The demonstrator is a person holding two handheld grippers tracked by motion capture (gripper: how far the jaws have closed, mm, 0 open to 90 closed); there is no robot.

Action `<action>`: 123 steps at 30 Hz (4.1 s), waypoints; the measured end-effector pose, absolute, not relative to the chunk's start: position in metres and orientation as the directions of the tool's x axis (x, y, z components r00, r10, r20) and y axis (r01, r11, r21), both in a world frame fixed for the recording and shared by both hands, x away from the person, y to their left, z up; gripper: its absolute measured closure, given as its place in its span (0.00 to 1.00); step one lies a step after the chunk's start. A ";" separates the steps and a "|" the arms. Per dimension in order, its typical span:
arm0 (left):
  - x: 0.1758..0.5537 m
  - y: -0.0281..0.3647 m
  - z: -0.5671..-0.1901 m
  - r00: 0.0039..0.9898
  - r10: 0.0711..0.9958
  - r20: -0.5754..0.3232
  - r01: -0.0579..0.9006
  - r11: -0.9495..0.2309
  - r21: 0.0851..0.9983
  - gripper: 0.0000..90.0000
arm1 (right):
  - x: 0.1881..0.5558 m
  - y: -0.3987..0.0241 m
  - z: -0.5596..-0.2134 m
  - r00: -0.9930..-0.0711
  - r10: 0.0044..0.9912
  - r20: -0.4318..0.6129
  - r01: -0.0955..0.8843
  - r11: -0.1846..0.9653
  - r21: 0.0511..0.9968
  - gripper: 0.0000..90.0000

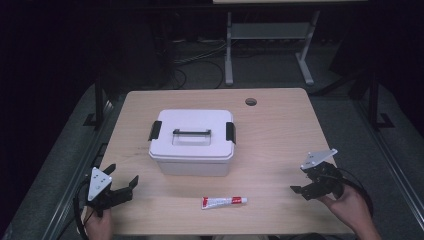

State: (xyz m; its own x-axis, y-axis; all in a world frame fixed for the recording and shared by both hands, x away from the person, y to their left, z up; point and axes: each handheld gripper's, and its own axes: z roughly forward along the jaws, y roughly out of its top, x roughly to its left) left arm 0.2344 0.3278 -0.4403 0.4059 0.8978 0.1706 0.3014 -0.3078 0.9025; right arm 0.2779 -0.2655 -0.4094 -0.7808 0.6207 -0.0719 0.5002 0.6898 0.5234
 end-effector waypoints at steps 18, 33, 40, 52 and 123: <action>0.232 0.336 -0.440 0.384 0.909 0.164 0.304 -0.292 0.907 0.15 | 0.302 -0.240 -0.390 -0.853 0.508 -0.119 0.414 0.798 0.438 0.27; 0.230 0.337 -0.440 0.375 0.912 0.166 0.303 -0.289 0.908 0.15 | 0.320 -0.226 -0.378 -0.895 0.433 -0.103 0.369 0.851 0.373 0.26; 0.230 0.337 -0.440 0.376 0.911 0.168 0.301 -0.292 0.908 0.16 | 0.327 -0.219 -0.371 -0.913 0.396 -0.097 0.341 0.871 0.353 0.24; 0.230 0.337 -0.440 0.375 0.912 0.163 0.302 -0.287 0.909 0.16 | 0.337 -0.205 -0.357 -0.931 0.349 -0.103 0.301 0.899 0.317 0.23; 0.231 0.336 -0.439 0.375 0.913 0.162 0.289 -0.281 0.915 0.16 | 0.388 -0.071 -0.259 -0.978 0.135 -0.158 0.087 0.956 0.279 0.24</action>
